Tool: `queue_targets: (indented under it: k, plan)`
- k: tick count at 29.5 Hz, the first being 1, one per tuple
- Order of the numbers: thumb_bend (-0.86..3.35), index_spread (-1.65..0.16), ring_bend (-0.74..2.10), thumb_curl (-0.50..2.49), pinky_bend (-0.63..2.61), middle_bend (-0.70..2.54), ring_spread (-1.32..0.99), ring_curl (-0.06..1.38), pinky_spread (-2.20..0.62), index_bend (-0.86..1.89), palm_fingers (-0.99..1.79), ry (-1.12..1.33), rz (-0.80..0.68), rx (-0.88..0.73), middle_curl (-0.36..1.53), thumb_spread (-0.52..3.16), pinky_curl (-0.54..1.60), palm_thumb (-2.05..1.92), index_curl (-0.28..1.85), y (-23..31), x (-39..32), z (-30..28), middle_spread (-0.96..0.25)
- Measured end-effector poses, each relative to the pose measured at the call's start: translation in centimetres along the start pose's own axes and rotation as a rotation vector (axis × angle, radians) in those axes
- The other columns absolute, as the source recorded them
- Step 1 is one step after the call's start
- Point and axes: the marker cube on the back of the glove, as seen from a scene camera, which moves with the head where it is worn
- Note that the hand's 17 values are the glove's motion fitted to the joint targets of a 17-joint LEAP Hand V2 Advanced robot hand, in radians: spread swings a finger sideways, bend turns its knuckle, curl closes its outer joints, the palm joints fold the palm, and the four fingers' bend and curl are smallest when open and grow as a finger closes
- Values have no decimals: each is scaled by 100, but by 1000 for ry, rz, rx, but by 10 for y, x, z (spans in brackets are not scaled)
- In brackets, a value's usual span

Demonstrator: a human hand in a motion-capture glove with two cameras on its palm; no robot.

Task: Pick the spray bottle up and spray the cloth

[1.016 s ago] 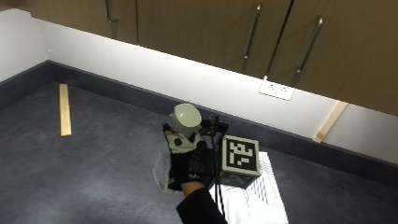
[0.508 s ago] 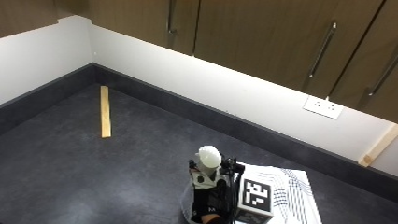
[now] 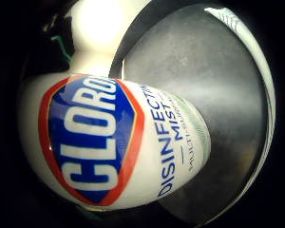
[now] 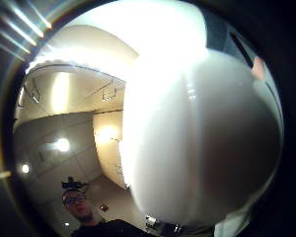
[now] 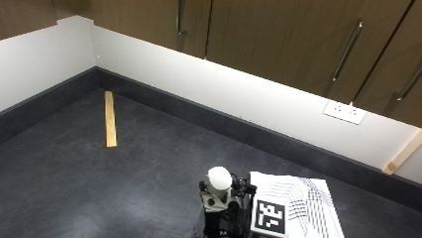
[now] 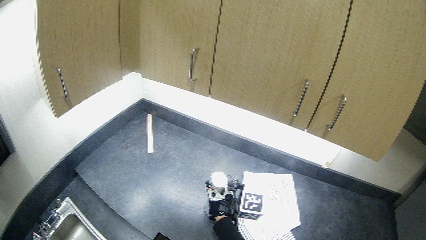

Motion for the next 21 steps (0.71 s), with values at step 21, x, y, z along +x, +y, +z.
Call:
queue_targets:
  k: [21]
  plan:
    - [-4,-29,29,65,33,16,0,58,9,2,31,109,9,-85,57,75,53,109,42,6,7,7,6]
